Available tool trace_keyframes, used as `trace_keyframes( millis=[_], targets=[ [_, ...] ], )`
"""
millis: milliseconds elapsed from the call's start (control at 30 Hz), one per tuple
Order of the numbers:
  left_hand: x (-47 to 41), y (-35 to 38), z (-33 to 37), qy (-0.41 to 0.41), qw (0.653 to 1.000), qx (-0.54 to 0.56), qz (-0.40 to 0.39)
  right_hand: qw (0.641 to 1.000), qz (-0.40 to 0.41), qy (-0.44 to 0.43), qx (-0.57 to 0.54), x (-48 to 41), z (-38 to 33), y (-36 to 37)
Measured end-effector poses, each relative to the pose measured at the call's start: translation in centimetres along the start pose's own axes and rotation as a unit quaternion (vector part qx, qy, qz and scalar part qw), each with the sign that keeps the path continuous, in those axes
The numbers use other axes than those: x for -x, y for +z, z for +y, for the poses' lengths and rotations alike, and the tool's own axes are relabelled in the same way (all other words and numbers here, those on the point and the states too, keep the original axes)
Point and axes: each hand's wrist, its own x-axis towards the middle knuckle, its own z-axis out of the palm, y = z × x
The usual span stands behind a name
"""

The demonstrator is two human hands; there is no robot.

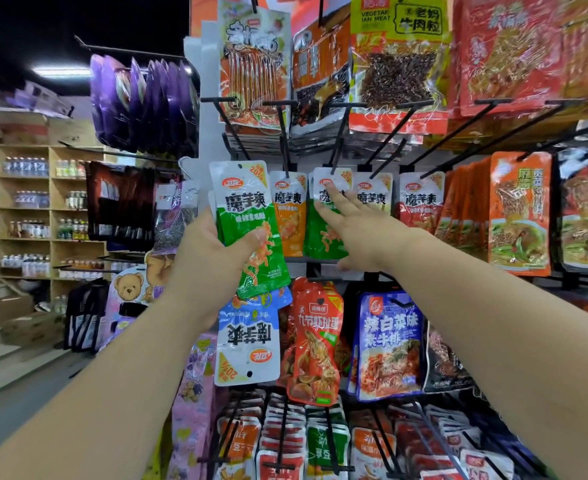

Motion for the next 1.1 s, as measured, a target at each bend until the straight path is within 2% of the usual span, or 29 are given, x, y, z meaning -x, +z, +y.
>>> trace_keyframes(
  millis=[300, 367, 400, 467, 533, 567, 700, 800, 867, 933, 1100],
  targets=[
    [0.0, -0.2, 0.0, -0.007, 1.0, 0.0, 0.009, 1.0, 0.014, 0.007, 0.005, 0.3, -0.8, -0.1],
    [0.0, -0.1, 0.2, -0.011, 1.0, 0.001, 0.006, 0.995, 0.088, 0.01, -0.037, 1.0, -1.5, -1.0],
    [0.0, 0.0, 0.4, -0.013, 1.0, 0.005, 0.005, 0.986, 0.141, 0.012, -0.093, 1.4, -2.1, -1.5],
    [-0.1, 0.1, 0.8, -0.019, 0.999, 0.021, 0.018, 0.931, 0.229, 0.02, -0.282, 3.0, -3.8, -3.1],
    [-0.1, 0.2, 1.8, -0.036, 0.996, 0.071, 0.049, 0.852, 0.243, 0.025, -0.463, 5.3, -6.4, -4.1],
    [-0.1, 0.1, 2.2, -0.047, 0.991, 0.107, 0.067, 0.818, 0.255, 0.013, -0.515, 6.6, -7.8, -4.0],
    [0.4, -0.3, 2.7, -0.06, 0.963, 0.204, 0.165, 0.709, 0.365, -0.027, -0.603, 10.5, -13.4, -1.1],
    [1.6, 0.5, 2.7, -0.059, 0.958, 0.193, 0.206, 0.61, 0.431, 0.031, -0.664, 11.1, -16.3, 0.5],
    [2.7, 1.4, 2.9, -0.081, 0.955, 0.209, 0.194, 0.562, 0.451, 0.066, -0.69, 11.0, -17.2, 0.5],
    [3.8, 1.8, 3.3, -0.097, 0.959, 0.223, 0.146, 0.549, 0.459, 0.088, -0.693, 10.9, -17.3, 0.1],
    [5.3, 1.9, 3.6, -0.078, 0.976, 0.193, 0.057, 0.584, 0.448, 0.103, -0.669, 10.5, -16.4, -0.5]
  ],
)
